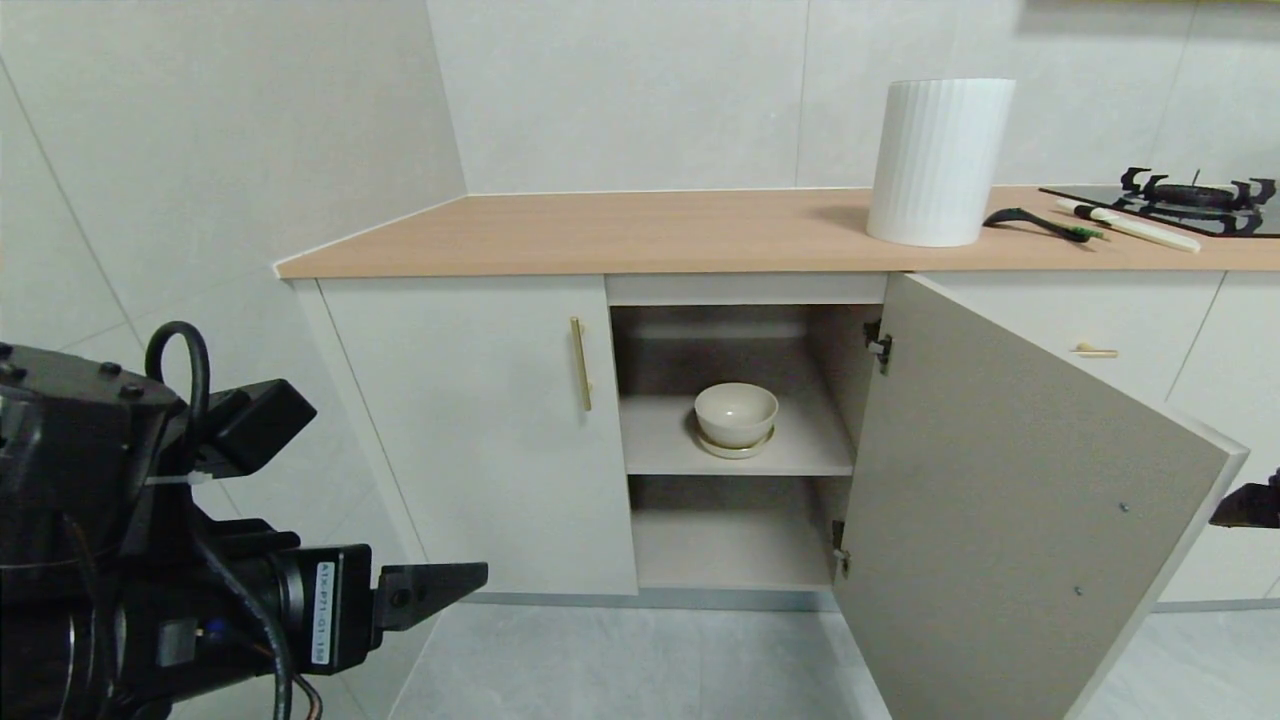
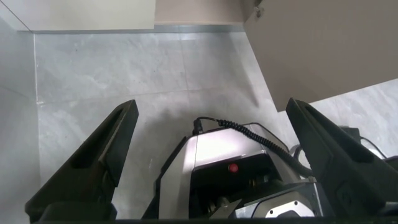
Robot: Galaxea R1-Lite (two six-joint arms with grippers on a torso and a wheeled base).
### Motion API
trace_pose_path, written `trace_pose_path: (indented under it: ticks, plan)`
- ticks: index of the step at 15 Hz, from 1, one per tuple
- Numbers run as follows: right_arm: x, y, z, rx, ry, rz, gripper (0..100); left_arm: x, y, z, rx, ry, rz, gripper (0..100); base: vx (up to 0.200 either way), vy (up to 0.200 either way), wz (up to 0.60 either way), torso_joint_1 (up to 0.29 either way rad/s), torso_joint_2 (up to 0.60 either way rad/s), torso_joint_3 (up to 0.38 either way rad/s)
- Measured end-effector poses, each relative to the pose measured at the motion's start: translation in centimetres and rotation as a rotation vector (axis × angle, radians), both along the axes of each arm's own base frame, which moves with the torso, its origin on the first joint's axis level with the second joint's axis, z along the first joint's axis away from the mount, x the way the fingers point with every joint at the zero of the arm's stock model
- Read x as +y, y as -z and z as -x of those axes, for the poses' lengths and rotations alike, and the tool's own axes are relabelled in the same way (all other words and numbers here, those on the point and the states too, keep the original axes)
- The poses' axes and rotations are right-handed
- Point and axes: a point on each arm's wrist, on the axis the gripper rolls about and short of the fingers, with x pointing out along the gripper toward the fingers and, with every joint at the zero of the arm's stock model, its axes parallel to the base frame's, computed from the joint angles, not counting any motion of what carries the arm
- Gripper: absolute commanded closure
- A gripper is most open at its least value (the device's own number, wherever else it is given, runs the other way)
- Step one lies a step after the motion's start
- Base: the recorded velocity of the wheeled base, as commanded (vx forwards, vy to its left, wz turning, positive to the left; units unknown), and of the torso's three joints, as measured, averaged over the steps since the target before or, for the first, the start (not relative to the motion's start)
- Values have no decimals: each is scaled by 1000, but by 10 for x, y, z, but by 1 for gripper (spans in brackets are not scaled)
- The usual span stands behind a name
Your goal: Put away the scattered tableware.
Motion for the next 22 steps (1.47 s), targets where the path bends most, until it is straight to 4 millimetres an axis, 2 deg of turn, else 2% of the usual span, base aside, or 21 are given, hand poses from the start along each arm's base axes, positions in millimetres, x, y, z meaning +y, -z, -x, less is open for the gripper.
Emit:
trace_pose_path:
  ticks: [5,7,12,19,22]
  plan:
    - [1,12,-16,8,-8,-59,0,0,0,0,3,7,5,0,0,0,0,0,0,0]
    - [8,15,-18,11,-26,-87,0,0,0,0,3,7,5,0,0,0,0,0,0,0]
    - [34,20,-19,17,-97,-136,0,0,0,0,4,8,5,0,0,0,0,0,0,0]
    - [85,34,-25,20,-270,-177,0,-1,-1,0,4,18,14,0,0,0,0,0,0,0]
    - [108,36,-36,-42,-367,-184,0,-1,-1,0,3,18,15,0,0,0,0,0,0,0]
